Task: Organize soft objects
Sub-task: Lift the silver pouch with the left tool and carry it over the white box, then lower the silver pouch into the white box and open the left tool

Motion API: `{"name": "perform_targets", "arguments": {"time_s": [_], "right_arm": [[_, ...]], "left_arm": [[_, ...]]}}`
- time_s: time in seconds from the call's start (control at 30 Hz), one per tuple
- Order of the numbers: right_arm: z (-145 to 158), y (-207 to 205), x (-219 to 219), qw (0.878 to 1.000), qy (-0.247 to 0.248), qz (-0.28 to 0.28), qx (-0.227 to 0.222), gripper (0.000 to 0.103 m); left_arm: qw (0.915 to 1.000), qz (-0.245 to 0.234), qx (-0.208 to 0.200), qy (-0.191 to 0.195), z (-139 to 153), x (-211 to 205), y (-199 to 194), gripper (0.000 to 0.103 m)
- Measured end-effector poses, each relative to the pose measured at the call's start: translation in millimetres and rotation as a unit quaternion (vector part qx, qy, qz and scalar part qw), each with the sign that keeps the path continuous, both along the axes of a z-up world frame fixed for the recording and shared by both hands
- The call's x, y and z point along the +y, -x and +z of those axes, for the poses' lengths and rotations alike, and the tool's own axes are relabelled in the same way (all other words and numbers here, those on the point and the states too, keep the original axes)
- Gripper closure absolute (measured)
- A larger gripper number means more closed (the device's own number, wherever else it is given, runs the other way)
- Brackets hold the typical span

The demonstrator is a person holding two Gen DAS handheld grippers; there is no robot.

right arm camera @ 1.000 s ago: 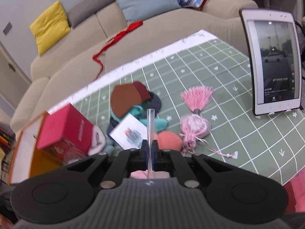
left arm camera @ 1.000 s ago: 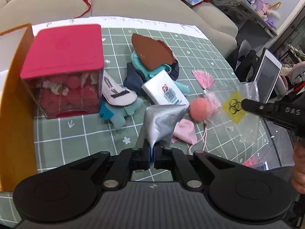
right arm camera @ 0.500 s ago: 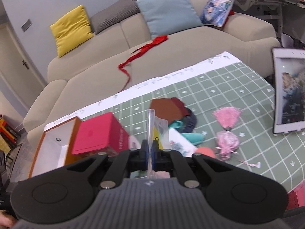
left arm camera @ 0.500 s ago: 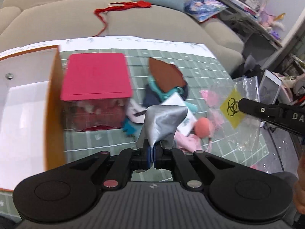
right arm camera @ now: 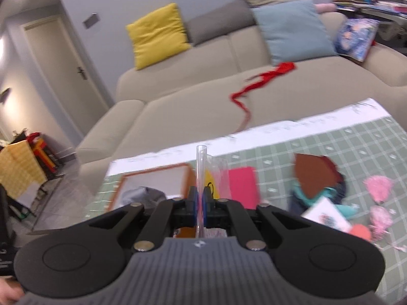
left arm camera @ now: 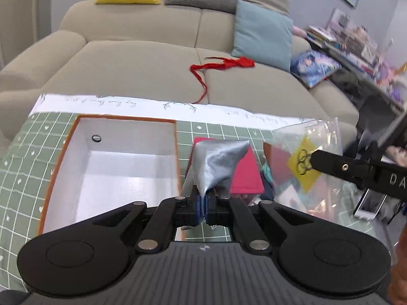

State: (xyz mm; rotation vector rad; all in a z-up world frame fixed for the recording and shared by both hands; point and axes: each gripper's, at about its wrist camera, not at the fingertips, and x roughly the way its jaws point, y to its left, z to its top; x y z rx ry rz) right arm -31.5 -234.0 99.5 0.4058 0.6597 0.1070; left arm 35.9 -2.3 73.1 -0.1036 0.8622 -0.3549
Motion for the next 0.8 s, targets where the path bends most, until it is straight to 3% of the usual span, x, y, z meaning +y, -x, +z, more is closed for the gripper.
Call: {"name": "perform_targets", "arguments": {"time_s": [0.07, 0.23, 0.33, 0.47, 0.53, 0.67, 0.8], "right_arm": [[7.0, -5.5, 19.7, 1.0, -0.003, 0.019, -0.009, 0.102], [10.8, -22.8, 63.0, 0.997, -0.03, 0.064, -0.011, 0.1], [5.5, -34.1, 90.9, 0.996, -0.028, 0.087, -0.004, 0.1], [-20.9, -52.9, 119.6, 0.992, -0.034, 0.112, 0.041, 0.101], [-36.5, -61.7, 135.4, 0.992, 0.003, 0.112, 0.062, 0.102], [-73.6, -77.6, 150.8, 0.983, 0.011, 0.135, 0.12, 0.102], [-106.5, -81.7, 172.4, 0.971, 0.094, 0.147, 0.164, 0.102]], "left_arm": [[0.9999, 0.008, 0.005, 0.008, -1.4, 14.4, -4.5, 0.099], [0.9966, 0.052, -0.002, -0.063, -11.6, 31.4, -12.5, 0.099], [0.996, 0.068, 0.007, -0.056, -17.4, 48.3, -18.3, 0.099], [0.992, 0.11, -0.005, -0.061, -23.1, 73.0, -23.7, 0.099], [0.9912, 0.12, -0.004, -0.056, -26.6, 80.9, -24.5, 0.099], [0.992, 0.118, 0.022, -0.038, -36.8, 91.8, -30.1, 0.1], [0.9916, 0.119, 0.028, -0.042, -40.3, 94.7, -31.0, 0.1]]}}
